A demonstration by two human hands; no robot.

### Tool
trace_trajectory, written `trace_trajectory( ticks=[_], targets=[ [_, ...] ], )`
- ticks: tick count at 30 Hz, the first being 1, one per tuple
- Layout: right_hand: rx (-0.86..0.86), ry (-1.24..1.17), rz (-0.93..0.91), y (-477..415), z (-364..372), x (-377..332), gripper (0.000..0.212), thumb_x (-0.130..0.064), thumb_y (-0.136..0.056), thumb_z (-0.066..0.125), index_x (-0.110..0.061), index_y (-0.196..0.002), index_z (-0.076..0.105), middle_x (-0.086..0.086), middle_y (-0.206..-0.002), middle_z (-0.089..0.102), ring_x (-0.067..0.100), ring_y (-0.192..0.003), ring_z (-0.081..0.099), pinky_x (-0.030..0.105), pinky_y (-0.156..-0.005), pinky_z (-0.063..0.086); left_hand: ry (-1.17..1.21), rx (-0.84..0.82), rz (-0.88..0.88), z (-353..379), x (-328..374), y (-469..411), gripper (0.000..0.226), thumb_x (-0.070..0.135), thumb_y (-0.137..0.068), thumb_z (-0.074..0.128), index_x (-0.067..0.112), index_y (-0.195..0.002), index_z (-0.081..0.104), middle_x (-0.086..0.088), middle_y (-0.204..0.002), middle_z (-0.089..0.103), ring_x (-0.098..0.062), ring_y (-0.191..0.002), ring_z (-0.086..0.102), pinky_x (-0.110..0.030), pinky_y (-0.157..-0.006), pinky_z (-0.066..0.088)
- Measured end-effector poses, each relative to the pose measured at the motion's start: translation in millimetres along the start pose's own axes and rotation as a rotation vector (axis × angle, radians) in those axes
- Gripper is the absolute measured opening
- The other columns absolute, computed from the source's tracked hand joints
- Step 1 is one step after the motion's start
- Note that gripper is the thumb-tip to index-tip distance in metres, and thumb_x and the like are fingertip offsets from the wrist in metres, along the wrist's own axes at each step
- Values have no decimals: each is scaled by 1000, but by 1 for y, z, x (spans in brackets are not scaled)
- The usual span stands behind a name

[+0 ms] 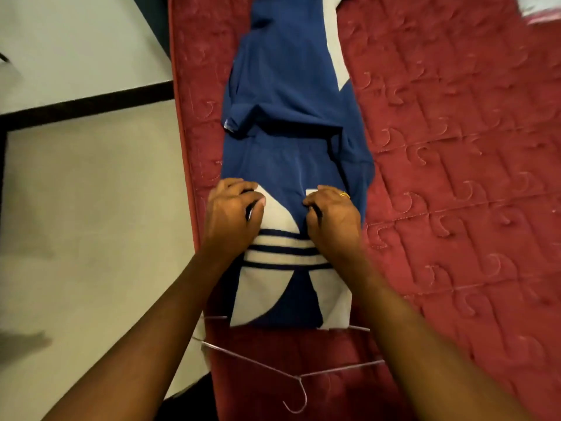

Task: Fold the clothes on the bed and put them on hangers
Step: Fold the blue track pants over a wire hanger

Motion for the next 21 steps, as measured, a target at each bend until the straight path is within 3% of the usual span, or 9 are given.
trace_trajectory(
  ticks=[2, 4, 7, 9, 12, 14, 17, 19, 21],
  targets=[
    [-108, -25, 10, 16, 8, 5, 30, 4, -87, 64, -4, -114, 74, 9, -127, 70, 31, -135, 55, 35, -115, 38, -76, -96, 18, 6, -3, 26, 26, 26, -99, 62, 14, -118, 75, -8, -137, 64, -33, -134, 49, -47, -110, 40],
    [-205, -15, 22, 26, 11, 6, 38, -3, -95, 59, -4, -132, 66, 7, -147, 58, 28, -150, 36, 36, -121, 27, -61, -118, 9, 4, -5, 46, 33, 29, -103, 56, 16, -131, 68, -7, -149, 54, -30, -147, 36, -50, -118, 31],
    [-244, 15, -31, 31, 14, 0, 50, -13, -99, 57, -9, -148, 52, 2, -163, 39, 25, -158, 15, 29, -121, 14, 12, -79, -38, -8, -9, 62, 35, 32, -106, 50, 20, -134, 66, -4, -153, 50, -22, -152, 29, -49, -121, 28],
    [-249, 29, -74, 34, 14, -3, 52, -16, -100, 57, -9, -151, 49, 5, -164, 35, 28, -158, 13, 31, -123, 13, 74, -67, -79, -16, -10, 71, 35, 35, -106, 50, 21, -133, 67, -2, -151, 52, -19, -151, 30, -45, -121, 30],
    [-160, -25, -58, 46, -5, -3, 33, -12, -98, 58, -6, -129, 68, 16, -145, 58, 35, -143, 44, 35, -119, 28, 70, 33, -72, -37, 4, 84, 28, 31, -104, 57, 15, -118, 75, -7, -130, 68, -26, -131, 53, -37, -109, 40],
    [85, -50, -51, 67, -38, -2, 19, -12, -92, 60, -8, -101, 76, 12, -109, 74, 31, -106, 67, 38, -100, 48, -27, 214, -81, -63, 19, 105, 30, 33, -103, 58, 11, -93, 76, -7, -93, 74, -27, -93, 63, -34, -82, 45],
    [297, -89, 204, 119, -82, 20, 14, -17, -89, 58, -15, -84, 71, 2, -80, 69, 22, -74, 63, 35, -72, 48, -42, 228, -255, -78, 23, 147, 46, 53, -100, 56, 17, -75, 68, 2, -64, 63, -19, -59, 58, -34, -56, 46],
    [244, -107, 393, 161, -95, 32, 18, -27, -90, 62, -18, -75, 68, 1, -71, 67, 25, -69, 64, 32, -63, 44, -8, 103, -316, -70, 24, 176, 48, 65, -92, 59, 23, -72, 68, 9, -62, 63, -12, -57, 60, -33, -54, 49],
    [71, -110, 482, 189, -87, 34, 31, -46, -85, 68, -20, -69, 66, -2, -68, 71, 24, -72, 69, 31, -66, 48, 30, 13, -326, -57, 19, 196, 41, 69, -83, 69, 28, -75, 70, 13, -69, 66, -6, -64, 62, -30, -58, 51]
  ],
)
Point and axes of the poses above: each hand's wrist, its own y-axis away from the middle knuckle, its own z-axis out of the palm, x = y × z, the point moved 8 cm from there along -y, towards the middle knuckle
